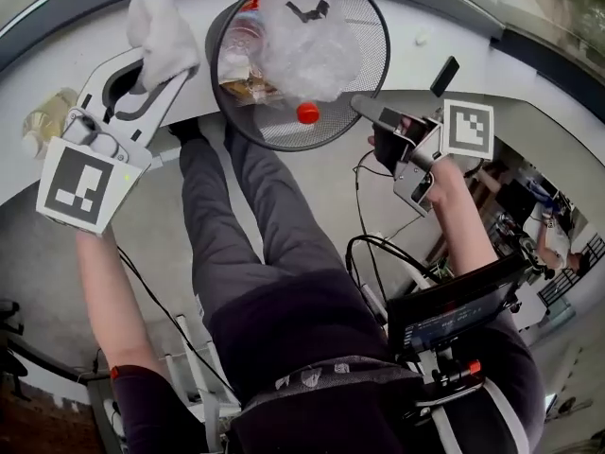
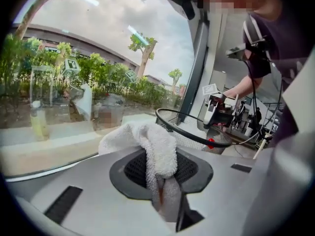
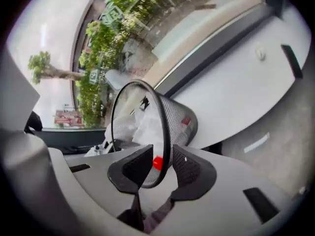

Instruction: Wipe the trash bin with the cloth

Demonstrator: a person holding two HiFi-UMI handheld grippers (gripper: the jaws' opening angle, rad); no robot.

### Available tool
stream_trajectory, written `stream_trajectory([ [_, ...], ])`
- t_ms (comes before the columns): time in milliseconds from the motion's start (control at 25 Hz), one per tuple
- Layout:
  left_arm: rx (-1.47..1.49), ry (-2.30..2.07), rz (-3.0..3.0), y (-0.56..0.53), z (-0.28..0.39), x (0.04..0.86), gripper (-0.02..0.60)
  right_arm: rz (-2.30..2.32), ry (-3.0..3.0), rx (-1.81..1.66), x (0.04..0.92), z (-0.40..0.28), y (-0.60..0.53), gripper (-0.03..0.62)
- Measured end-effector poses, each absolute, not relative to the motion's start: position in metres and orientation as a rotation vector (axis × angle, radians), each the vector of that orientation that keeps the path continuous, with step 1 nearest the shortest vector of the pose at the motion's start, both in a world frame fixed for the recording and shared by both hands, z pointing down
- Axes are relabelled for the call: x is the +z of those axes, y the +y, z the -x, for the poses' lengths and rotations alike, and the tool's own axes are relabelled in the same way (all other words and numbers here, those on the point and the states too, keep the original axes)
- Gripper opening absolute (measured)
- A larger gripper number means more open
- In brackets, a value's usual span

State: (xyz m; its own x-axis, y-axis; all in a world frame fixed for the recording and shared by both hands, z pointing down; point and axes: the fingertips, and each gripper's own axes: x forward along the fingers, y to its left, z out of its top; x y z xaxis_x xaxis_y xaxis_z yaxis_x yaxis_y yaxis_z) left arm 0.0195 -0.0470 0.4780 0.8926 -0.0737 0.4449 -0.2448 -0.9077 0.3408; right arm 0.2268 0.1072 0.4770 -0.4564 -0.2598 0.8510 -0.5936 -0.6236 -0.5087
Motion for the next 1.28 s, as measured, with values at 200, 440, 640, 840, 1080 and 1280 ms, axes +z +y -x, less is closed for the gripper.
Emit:
stream_trajectory([
  [200, 0.720, -0.119, -2.790, -0.034, -0.046, 0.477, 0.086, -1.421, -1.334, 2.031, 0.484, -0.251, 0.087, 0.097],
  [440, 0.764, -0.046, -2.761, 0.007, -0.048, 0.494, 0.086, -1.476, -1.246, 2.348, 0.489, -0.236, 0.111, 0.086],
  [640, 0.784, -0.004, -2.664, 0.045, -0.044, 0.513, 0.086, -1.418, -1.110, 2.657, 0.490, -0.208, 0.137, 0.086],
  [840, 0.755, 0.030, -2.647, 0.076, -0.030, 0.504, 0.086, -1.441, -1.045, 2.817, 0.487, -0.174, 0.147, 0.086],
  [1080, 0.736, 0.144, -2.609, 0.112, -0.031, 0.505, 0.086, -1.363, -0.954, 2.936, 0.492, -0.135, 0.153, 0.078],
  [1280, 0.695, 0.025, -2.601, 0.093, -0.026, 0.510, 0.086, -1.398, -1.122, 2.650, 0.490, -0.137, 0.152, 0.097],
])
